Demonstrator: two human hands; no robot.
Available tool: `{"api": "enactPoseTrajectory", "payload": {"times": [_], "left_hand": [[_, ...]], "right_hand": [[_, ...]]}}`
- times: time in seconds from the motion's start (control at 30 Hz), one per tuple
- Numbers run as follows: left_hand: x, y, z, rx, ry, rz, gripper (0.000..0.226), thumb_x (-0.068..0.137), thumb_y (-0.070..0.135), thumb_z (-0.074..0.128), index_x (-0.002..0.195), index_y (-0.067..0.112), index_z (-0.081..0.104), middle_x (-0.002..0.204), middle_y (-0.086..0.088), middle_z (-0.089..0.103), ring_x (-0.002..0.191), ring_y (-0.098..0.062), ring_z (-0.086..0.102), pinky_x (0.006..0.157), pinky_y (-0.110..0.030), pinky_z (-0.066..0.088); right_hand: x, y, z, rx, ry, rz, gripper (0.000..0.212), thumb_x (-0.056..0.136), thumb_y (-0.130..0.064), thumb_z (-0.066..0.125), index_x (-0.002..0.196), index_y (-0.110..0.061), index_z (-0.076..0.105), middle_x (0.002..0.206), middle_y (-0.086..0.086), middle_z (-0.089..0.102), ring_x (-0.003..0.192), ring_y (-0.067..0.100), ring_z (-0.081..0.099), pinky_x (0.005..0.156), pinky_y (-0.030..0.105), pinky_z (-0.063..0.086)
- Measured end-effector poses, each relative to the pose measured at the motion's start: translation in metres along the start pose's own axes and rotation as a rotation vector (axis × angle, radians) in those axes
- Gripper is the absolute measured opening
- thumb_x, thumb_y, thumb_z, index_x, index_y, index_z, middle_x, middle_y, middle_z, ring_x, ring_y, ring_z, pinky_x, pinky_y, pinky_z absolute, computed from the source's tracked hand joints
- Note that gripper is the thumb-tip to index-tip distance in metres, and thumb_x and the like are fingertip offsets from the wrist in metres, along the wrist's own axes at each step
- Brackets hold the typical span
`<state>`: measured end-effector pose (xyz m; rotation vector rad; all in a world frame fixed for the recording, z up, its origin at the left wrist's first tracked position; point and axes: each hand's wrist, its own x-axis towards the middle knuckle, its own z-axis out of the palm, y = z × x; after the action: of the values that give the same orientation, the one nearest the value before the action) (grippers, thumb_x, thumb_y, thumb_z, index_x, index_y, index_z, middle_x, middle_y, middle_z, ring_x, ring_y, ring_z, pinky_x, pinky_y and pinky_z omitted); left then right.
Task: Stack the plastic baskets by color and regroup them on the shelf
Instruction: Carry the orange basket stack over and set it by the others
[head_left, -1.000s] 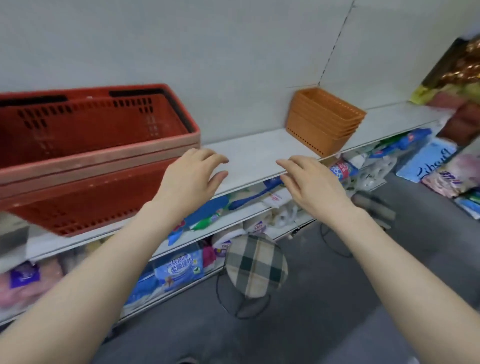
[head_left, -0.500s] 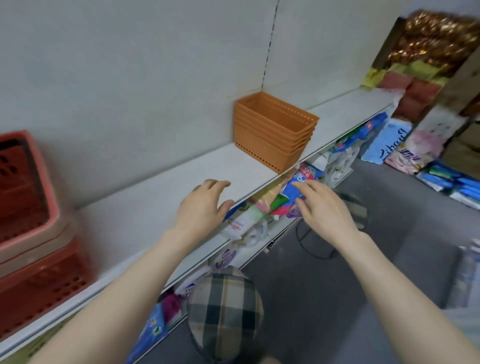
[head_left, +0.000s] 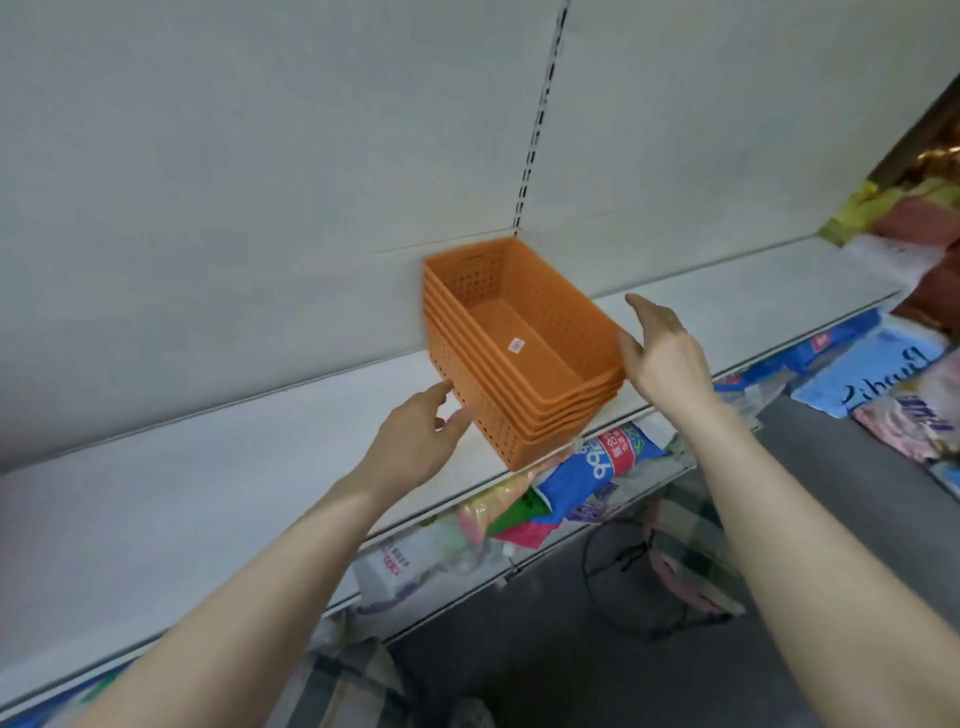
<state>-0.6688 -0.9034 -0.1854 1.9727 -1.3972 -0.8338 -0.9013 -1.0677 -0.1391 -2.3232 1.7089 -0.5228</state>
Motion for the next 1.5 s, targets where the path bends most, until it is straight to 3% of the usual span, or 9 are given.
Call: {"api": "enactPoseTrajectory", "payload": {"times": [0.17,0.27,0.4,0.53,0.63,0.77,1.1,1.3,1.5], "left_hand": [[0.046,0.030,0.030,-0.311,-0.080,-0.229,0.086,0.083,0.079,0.031,0.151,0.026,0.028,0.142,0.005,0.048,0.126,-0.023,0.051,0.105,-0.041,0.044],[0.056,0.044,0.045,-0.474,-0.073,-0.256,0.075,0.087,0.072,0.035,0.151,0.034,0.022,0.126,0.011,0.047,0.113,-0.018,0.053,0.092,-0.036,0.050],[0.067,0.038,0.041,-0.670,0.037,-0.359,0.071,0.088,0.069,0.042,0.148,0.033,0.028,0.139,0.004,0.053,0.109,-0.020,0.058,0.086,-0.035,0.051],[0.080,0.032,0.018,-0.612,0.039,-0.436,0.070,0.090,0.068,0.039,0.145,0.025,0.039,0.139,-0.001,0.053,0.121,-0.027,0.055,0.092,-0.043,0.049],[0.088,0.036,0.012,-0.590,0.046,-0.419,0.053,0.098,0.054,0.037,0.143,0.026,0.041,0.137,-0.003,0.055,0.106,-0.021,0.059,0.075,-0.034,0.050],[0.081,0.035,0.011,-0.514,0.060,-0.353,0.040,0.100,0.029,0.034,0.138,0.026,0.043,0.121,-0.003,0.060,0.091,-0.012,0.061,0.066,-0.026,0.051],[-0.031,0.006,-0.012,-0.615,0.225,-0.281,0.026,0.099,0.025,0.044,0.105,0.044,0.061,0.098,0.020,0.069,0.091,-0.003,0.066,0.066,-0.018,0.050],[-0.129,-0.021,-0.031,-0.615,0.368,-0.235,0.033,0.100,0.023,0.043,0.122,0.046,0.053,0.110,0.023,0.064,0.100,0.000,0.060,0.069,-0.013,0.049],[-0.240,-0.058,-0.047,-0.580,0.399,-0.180,0.036,0.097,0.027,0.046,0.130,0.042,0.050,0.124,0.014,0.062,0.112,-0.008,0.058,0.092,-0.030,0.048]], "right_hand": [[0.063,0.011,0.017,0.254,-0.468,0.099,0.048,0.101,-0.045,0.040,0.147,-0.028,0.042,0.144,0.004,0.054,0.131,0.027,0.051,0.109,0.040,0.039],[0.065,0.019,0.022,0.373,-0.457,0.101,0.038,0.100,-0.031,0.040,0.137,-0.033,0.049,0.131,0.004,0.062,0.118,0.025,0.060,0.102,0.046,0.047],[0.048,0.023,0.022,0.471,-0.602,0.150,0.024,0.095,-0.022,0.053,0.118,-0.029,0.052,0.101,0.010,0.071,0.086,0.030,0.072,0.080,0.048,0.060],[0.061,0.016,0.024,0.463,-0.640,0.205,0.044,0.088,-0.042,0.061,0.126,-0.027,0.046,0.110,0.004,0.067,0.098,0.025,0.069,0.082,0.047,0.059],[0.066,0.002,0.030,0.535,-0.747,0.212,0.041,0.092,-0.034,0.057,0.130,-0.032,0.043,0.111,-0.001,0.067,0.099,0.021,0.067,0.081,0.044,0.057],[0.057,-0.002,0.039,0.636,-0.702,0.186,0.036,0.096,-0.021,0.055,0.131,-0.029,0.049,0.110,-0.001,0.068,0.101,0.019,0.066,0.093,0.046,0.055],[-0.019,-0.047,0.032,0.628,-0.628,0.060,0.048,0.093,-0.025,0.047,0.136,-0.046,0.045,0.118,-0.010,0.067,0.104,0.015,0.065,0.095,0.046,0.053],[-0.106,-0.093,0.022,0.638,-0.620,-0.048,0.044,0.087,-0.036,0.049,0.130,-0.045,0.050,0.110,-0.007,0.069,0.101,0.014,0.067,0.093,0.049,0.054],[-0.200,-0.135,0.022,0.746,-0.621,-0.031,0.030,0.096,-0.046,0.051,0.125,-0.038,0.049,0.106,-0.003,0.072,0.094,0.015,0.072,0.086,0.049,0.057]]}}
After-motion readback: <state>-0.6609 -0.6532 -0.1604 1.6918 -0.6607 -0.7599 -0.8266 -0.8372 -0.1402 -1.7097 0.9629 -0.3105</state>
